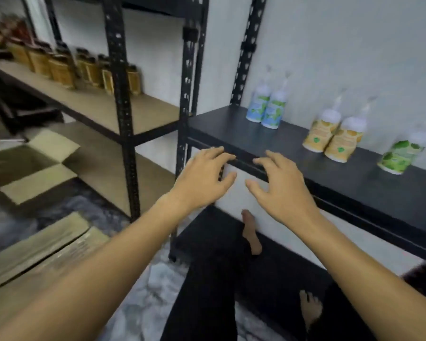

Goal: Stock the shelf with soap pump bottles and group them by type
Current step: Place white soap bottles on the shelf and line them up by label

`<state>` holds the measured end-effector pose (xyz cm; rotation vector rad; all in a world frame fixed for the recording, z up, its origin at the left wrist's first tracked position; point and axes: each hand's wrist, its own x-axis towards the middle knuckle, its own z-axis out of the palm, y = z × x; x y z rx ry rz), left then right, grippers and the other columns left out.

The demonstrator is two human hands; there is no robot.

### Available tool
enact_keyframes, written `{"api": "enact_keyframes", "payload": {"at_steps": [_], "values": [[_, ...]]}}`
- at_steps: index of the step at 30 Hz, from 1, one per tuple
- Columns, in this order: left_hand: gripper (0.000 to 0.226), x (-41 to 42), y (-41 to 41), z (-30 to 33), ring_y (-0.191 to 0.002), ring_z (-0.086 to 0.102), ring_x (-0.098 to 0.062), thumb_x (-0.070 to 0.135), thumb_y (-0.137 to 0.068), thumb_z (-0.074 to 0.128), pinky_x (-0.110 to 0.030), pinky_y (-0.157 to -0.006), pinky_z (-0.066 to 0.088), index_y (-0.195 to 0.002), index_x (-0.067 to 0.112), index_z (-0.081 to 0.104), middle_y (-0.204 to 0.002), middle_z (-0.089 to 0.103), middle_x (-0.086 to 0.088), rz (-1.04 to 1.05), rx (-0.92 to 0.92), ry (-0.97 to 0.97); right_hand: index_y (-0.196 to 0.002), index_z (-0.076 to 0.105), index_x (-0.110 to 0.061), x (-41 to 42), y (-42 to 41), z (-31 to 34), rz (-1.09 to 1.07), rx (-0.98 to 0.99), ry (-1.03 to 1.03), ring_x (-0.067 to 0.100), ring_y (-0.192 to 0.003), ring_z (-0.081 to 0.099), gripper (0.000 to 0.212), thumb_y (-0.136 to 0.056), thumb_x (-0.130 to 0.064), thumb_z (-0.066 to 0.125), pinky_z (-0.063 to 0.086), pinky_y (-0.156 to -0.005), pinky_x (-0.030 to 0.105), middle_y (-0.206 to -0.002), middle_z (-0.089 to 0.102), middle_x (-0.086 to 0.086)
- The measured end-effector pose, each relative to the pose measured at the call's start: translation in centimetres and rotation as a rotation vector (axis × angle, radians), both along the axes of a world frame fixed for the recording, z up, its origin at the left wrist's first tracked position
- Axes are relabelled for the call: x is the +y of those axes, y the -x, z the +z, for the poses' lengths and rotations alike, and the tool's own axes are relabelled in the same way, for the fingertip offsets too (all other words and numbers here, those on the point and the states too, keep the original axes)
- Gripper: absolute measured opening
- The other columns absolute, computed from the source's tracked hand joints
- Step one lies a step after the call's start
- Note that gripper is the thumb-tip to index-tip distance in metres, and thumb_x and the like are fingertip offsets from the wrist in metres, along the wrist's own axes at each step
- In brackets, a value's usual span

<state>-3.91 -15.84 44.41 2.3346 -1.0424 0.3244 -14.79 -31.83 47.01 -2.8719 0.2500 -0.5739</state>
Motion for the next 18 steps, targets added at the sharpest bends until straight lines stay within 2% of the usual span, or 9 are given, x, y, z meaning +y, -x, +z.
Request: {"api": "enact_keyframes", "payload": {"at_steps": [3,6,10,13,16,18], "values": [[0.051,6.9,-0.5,-4.2,-0.141,0.035,-0.023,0.046,-0.095,0.044,-0.041,-0.113,0.030,-0.140,0.022,0.052,-0.150,0.043,-0.008,0.144,0.047,-0.012,-0.142,0.050,-0.023,5.9,-2.3,-3.3,0.142,0.064,0.021,0.021,-0.147,0.023,0.052,-0.095,-0.043,0.056,0.012,-0.122,0.042,-0.157,0.034,0.003],[0.056,12.7,0.3,-8.4,-0.139,0.037,-0.025,0.048,-0.091,0.039,-0.040,-0.112,0.030,-0.137,0.021,0.055,-0.148,0.046,-0.008,0.255,0.139,-0.014,-0.142,0.049,-0.022,10.8,-3.9,-7.0,0.253,0.145,0.028,0.021,-0.146,0.025,0.050,-0.097,-0.045,0.052,0.017,-0.122,0.042,-0.156,0.035,0.003],[0.064,19.2,2.0,-15.3,-0.134,0.042,-0.024,0.058,-0.088,0.032,-0.037,-0.109,0.034,-0.134,0.020,0.056,-0.142,0.050,-0.005,0.397,0.317,0.030,-0.144,0.045,-0.022,16.7,-5.1,-12.7,0.367,0.298,0.026,0.022,-0.147,0.021,0.053,-0.097,-0.045,0.050,0.014,-0.123,0.044,-0.157,0.031,0.004],[0.057,23.2,4.0,-19.9,-0.129,0.046,-0.023,0.052,-0.089,0.039,-0.033,-0.104,0.035,-0.130,0.019,0.060,-0.137,0.054,-0.004,0.542,0.470,0.089,-0.146,0.042,-0.020,20.4,-5.1,-17.1,0.418,0.441,0.007,0.025,-0.146,0.021,0.054,-0.098,-0.045,0.048,0.013,-0.122,0.045,-0.156,0.030,0.005],[0.054,26.8,6.6,-24.8,-0.124,0.052,-0.026,0.047,-0.089,0.045,-0.038,-0.102,0.042,-0.129,0.015,0.061,-0.132,0.058,-0.006,0.662,0.598,0.150,-0.145,0.041,-0.019,23.5,-4.5,-21.2,0.455,0.568,-0.029,0.026,-0.144,0.024,0.054,-0.098,-0.045,0.046,0.019,-0.119,0.044,-0.154,0.033,0.006],[0.042,29.0,8.5,-27.9,-0.126,0.052,-0.027,0.038,-0.096,0.052,-0.043,-0.102,0.043,-0.131,0.016,0.059,-0.135,0.057,-0.007,0.735,0.677,0.170,-0.146,0.040,-0.017,25.4,-3.9,-23.6,0.485,0.655,-0.045,0.029,-0.145,0.023,0.056,-0.099,-0.045,0.046,0.020,-0.119,0.045,-0.155,0.031,0.009]]}}
